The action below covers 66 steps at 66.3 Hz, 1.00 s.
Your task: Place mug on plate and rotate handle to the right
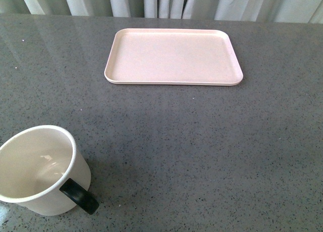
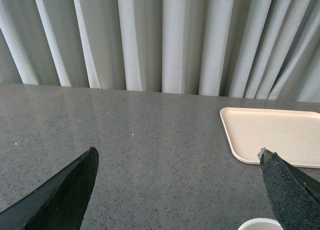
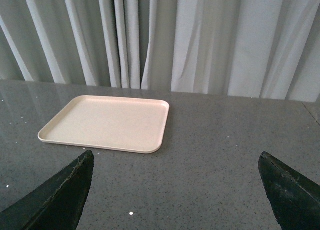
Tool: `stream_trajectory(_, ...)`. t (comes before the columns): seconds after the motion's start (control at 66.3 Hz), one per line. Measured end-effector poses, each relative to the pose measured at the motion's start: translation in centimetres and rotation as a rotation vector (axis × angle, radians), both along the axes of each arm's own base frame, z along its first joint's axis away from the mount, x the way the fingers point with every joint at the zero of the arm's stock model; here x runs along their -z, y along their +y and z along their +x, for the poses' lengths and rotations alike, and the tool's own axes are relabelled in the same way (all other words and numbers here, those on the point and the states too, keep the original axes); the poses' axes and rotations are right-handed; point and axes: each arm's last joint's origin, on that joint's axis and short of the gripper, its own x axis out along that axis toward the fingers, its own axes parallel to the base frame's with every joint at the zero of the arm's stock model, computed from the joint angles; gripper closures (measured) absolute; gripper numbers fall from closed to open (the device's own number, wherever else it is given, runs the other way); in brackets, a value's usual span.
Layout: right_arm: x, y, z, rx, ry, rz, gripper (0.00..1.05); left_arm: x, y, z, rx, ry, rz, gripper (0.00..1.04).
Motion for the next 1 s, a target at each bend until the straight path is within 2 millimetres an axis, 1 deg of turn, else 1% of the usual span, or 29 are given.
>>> stream_trajectory(0.332,0.0,0.0,0.0,0.000,0.000,0.000,0.09,0.0,0.0,0.0,-0.006,0.011,-0.008,0.09)
stream_trajectory(0.347,0.0,0.0,0.0,0.000,0.000,0.000,0.09,0.1,0.0,0.0,-0.033,0.068,-0.027,0.09)
stream_trajectory(0.362,0.0,0.0,0.0,0.000,0.000,0.000,0.09,0.0,0.0,0.0,-0.069,0.193,-0.078,0.09)
stream_trajectory(0.377,0.0,0.0,0.0,0.001,0.000,0.000,0.09,0.0,0.0,0.0,-0.081,0.237,-0.081,0.09)
stream_trajectory(0.392,0.0,0.0,0.0,0.001,0.000,0.000,0.09,-0.1,0.0,0.1,-0.102,0.329,-0.109,0.09)
stream_trajectory(0.423,0.0,0.0,0.0,0.000,0.000,0.000,0.09,-0.3,0.0,0.2,-0.134,0.445,-0.143,0.09)
stream_trajectory(0.468,0.0,0.0,0.0,-0.001,0.000,0.000,0.09,-0.2,0.1,0.7,-0.169,0.583,-0.181,0.09)
stream_trajectory(0.498,0.0,0.0,0.0,0.000,0.000,0.000,0.09,-0.2,0.3,1.2,-0.179,0.634,-0.195,0.09)
stream_trajectory(0.664,0.0,0.0,0.0,0.000,0.000,0.000,0.09,-1.8,0.8,3.1,-0.187,0.642,-0.198,0.09)
stream_trajectory(0.724,0.0,0.0,0.0,0.000,0.000,0.000,0.09,-2.4,0.6,3.8,-0.158,0.641,-0.182,0.09)
stream_trajectory(0.815,0.0,0.0,0.0,0.000,0.000,0.000,0.09,-2.6,0.1,4.6,-0.098,0.661,-0.155,0.09)
stream_trajectory(0.996,0.0,0.0,0.0,0.000,0.000,0.000,0.09,-2.1,-1.2,6.3,-0.016,0.696,-0.101,0.09)
